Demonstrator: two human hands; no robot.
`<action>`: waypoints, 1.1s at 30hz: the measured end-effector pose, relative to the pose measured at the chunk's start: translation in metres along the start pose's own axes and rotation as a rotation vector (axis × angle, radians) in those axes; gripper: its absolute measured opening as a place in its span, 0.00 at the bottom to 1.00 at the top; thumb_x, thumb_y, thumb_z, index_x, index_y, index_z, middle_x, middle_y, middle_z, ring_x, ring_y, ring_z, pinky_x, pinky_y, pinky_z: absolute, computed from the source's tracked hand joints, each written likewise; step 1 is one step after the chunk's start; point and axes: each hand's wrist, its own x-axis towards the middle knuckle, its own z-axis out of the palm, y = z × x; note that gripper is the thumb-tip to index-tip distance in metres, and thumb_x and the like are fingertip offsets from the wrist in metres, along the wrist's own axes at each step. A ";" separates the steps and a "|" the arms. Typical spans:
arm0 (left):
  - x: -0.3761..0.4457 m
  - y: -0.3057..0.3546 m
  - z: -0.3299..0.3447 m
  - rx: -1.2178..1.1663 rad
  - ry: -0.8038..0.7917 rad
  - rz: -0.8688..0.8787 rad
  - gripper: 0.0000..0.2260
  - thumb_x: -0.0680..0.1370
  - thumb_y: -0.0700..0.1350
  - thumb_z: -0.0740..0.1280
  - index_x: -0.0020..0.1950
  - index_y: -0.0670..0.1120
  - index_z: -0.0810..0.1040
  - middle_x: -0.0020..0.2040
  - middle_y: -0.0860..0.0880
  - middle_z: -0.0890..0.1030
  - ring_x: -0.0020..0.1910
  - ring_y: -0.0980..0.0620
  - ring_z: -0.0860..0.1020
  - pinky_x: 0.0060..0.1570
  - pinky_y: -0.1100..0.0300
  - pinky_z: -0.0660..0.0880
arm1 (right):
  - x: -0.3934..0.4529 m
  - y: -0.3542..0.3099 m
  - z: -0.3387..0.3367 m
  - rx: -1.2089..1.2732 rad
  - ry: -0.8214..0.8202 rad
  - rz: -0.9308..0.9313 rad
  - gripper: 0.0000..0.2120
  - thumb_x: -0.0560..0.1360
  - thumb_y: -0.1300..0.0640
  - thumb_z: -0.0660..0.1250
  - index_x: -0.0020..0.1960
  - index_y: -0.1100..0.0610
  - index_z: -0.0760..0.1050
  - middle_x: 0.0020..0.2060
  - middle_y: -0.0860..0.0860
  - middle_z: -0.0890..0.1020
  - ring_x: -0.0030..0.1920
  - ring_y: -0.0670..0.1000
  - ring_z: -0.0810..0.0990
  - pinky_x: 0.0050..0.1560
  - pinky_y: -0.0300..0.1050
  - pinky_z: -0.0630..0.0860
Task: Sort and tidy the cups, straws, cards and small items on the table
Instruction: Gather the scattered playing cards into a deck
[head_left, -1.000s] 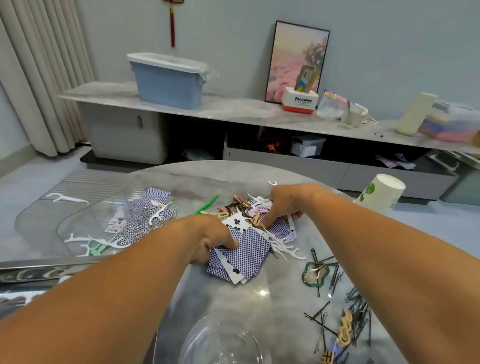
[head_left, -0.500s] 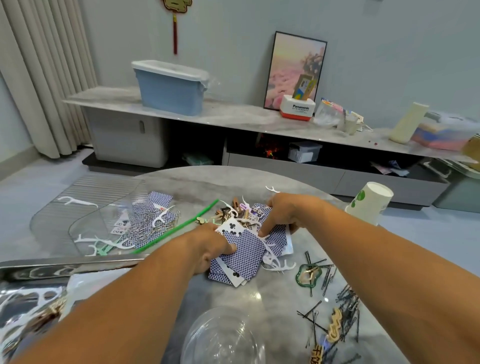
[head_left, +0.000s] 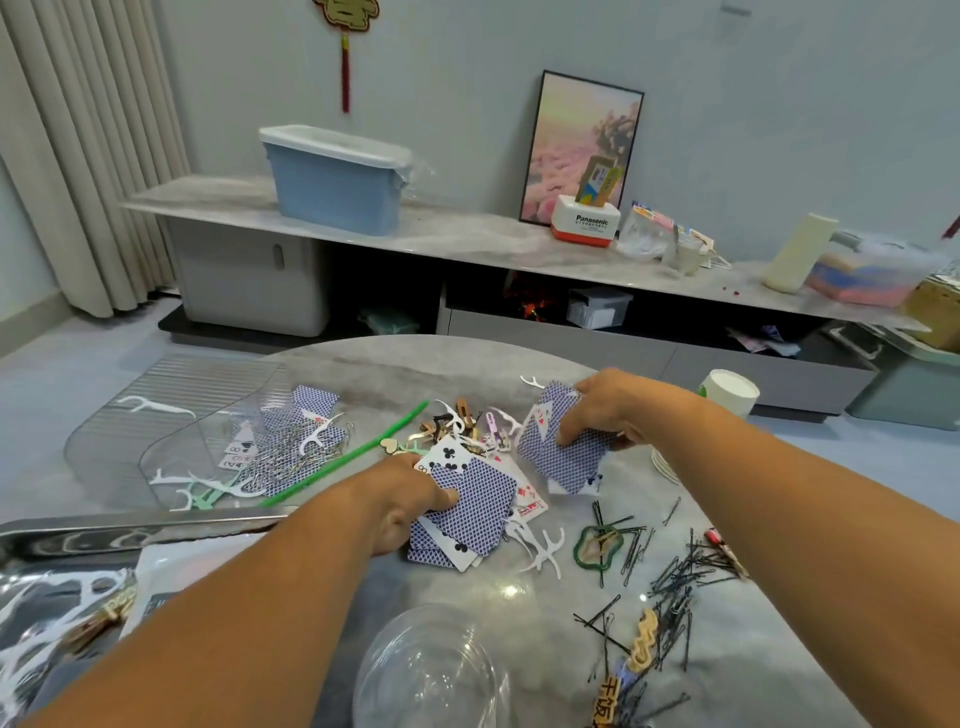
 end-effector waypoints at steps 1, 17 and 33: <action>0.000 0.001 -0.002 0.007 -0.010 -0.017 0.18 0.77 0.27 0.68 0.65 0.40 0.74 0.62 0.38 0.81 0.61 0.37 0.80 0.63 0.39 0.76 | -0.006 -0.002 -0.009 -0.048 0.049 -0.047 0.37 0.69 0.60 0.81 0.74 0.57 0.70 0.54 0.56 0.81 0.52 0.56 0.81 0.51 0.50 0.81; -0.044 0.032 0.019 -0.582 -0.001 0.026 0.15 0.84 0.37 0.51 0.64 0.32 0.72 0.57 0.30 0.81 0.51 0.34 0.83 0.48 0.38 0.78 | -0.046 -0.025 0.035 0.514 -0.082 0.024 0.08 0.78 0.58 0.73 0.49 0.59 0.75 0.44 0.55 0.82 0.38 0.50 0.77 0.32 0.41 0.71; -0.031 0.034 -0.023 -0.426 0.281 0.100 0.17 0.80 0.30 0.65 0.68 0.35 0.71 0.57 0.34 0.82 0.49 0.36 0.83 0.40 0.42 0.81 | -0.007 0.009 0.078 -0.292 0.128 0.023 0.34 0.61 0.41 0.84 0.57 0.57 0.75 0.58 0.56 0.79 0.59 0.59 0.78 0.58 0.52 0.78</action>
